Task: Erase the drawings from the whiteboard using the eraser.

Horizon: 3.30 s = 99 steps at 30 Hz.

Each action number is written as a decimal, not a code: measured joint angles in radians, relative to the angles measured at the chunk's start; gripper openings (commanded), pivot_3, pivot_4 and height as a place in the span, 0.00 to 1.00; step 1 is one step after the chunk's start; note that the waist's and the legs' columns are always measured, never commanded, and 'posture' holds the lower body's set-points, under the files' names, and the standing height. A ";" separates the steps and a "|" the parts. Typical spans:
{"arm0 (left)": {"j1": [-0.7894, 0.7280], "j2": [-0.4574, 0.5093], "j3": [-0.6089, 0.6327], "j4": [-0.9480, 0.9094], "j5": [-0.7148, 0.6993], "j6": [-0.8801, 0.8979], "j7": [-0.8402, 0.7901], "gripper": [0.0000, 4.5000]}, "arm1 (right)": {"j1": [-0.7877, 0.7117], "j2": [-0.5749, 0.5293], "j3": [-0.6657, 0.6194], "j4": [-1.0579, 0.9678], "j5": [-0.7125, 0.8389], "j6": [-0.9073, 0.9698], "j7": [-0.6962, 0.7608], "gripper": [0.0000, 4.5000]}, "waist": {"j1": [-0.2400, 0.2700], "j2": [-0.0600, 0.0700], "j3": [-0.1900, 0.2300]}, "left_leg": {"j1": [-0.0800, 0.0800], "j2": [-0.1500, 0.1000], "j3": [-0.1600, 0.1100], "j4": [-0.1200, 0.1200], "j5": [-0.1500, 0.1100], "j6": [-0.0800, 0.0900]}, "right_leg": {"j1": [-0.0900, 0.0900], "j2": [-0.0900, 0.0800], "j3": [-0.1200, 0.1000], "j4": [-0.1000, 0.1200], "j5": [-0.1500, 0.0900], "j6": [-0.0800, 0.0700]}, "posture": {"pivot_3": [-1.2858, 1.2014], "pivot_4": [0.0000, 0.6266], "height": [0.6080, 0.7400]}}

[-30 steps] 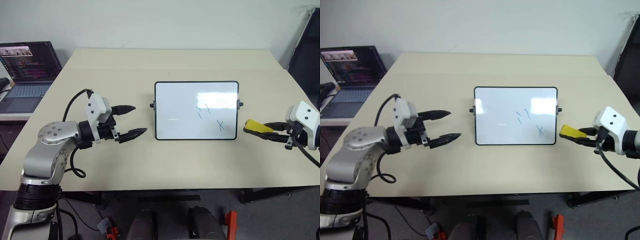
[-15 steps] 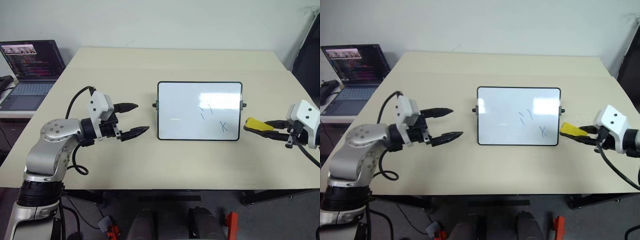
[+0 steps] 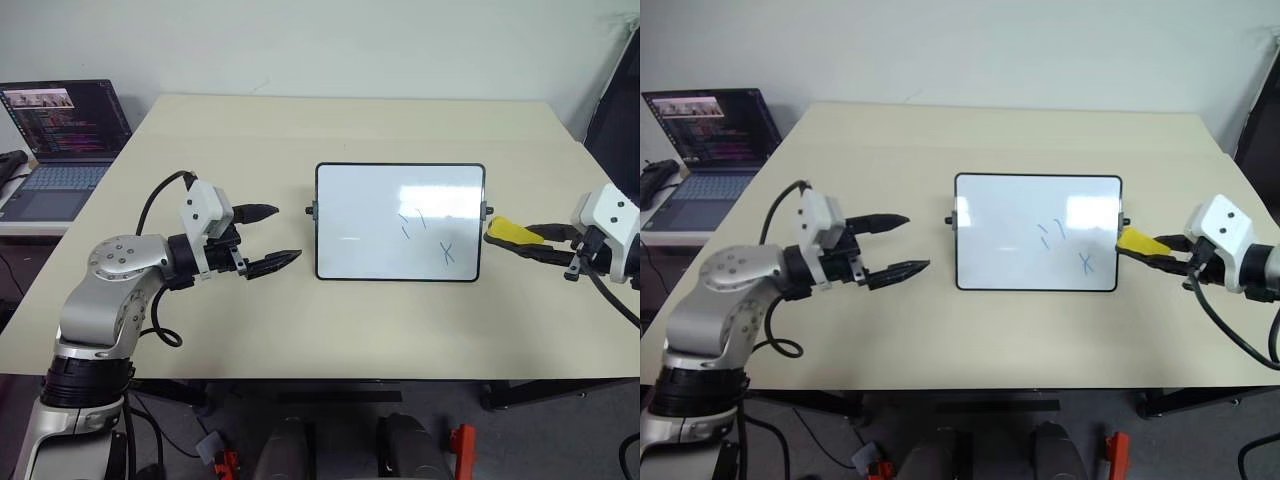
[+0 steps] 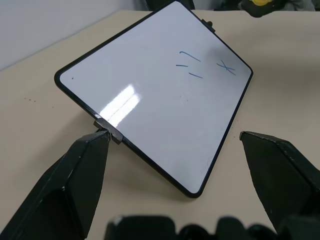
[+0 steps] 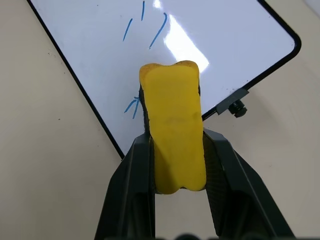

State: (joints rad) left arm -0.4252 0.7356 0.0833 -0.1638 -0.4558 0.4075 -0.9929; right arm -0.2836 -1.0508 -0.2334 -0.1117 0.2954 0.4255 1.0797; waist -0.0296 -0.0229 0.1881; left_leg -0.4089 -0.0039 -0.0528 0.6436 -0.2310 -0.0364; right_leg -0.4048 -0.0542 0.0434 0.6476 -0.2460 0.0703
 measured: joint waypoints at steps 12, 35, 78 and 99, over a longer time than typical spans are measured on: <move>-0.046 -0.001 -0.008 -0.022 -0.004 0.037 0.002 1.00 | -0.022 0.004 0.005 -0.015 0.006 0.012 -0.018 0.21 | -0.001 0.000 0.000 | 0.000 0.000 0.000 0.000 0.000 0.000 | 0.000 0.000 0.000 0.000 0.000 0.000 | 0.52 0.24 1.00; -0.020 -0.017 -0.034 -0.036 0.000 0.042 0.019 1.00 | -0.437 0.482 0.344 0.348 -0.281 -0.214 -0.388 0.21 | 0.006 -0.001 0.000 | 0.000 -0.002 -0.002 0.001 0.001 -0.001 | -0.001 -0.001 -0.001 0.003 0.001 -0.001 | 0.52 0.24 1.00; -0.002 -0.029 -0.030 -0.060 0.003 0.038 0.025 1.00 | -0.444 0.443 0.371 0.530 -0.422 -0.353 -0.498 0.21 | -0.019 -0.003 -0.002 | 0.026 0.000 -0.001 0.001 0.003 0.001 | 0.022 0.000 0.001 0.009 -0.007 -0.004 | 0.52 0.24 1.00; -0.048 -0.040 -0.056 -0.017 0.011 0.014 -0.001 1.00 | -0.286 0.399 0.242 0.151 -0.199 -0.134 -0.312 0.21 | -0.015 0.001 0.002 | 0.006 -0.001 -0.001 -0.001 0.002 0.001 | 0.002 -0.001 0.001 0.010 -0.003 -0.003 | 0.52 0.24 1.00</move>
State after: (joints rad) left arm -0.4730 0.6951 0.0274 -0.1804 -0.4449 0.4214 -0.9943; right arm -0.5692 -0.6519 0.0086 0.0395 0.0963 0.2910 0.7676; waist -0.0449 -0.0217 0.1903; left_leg -0.4026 -0.0053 -0.0542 0.6425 -0.2286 -0.0350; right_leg -0.4030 -0.0548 0.0440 0.6578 -0.2487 0.0677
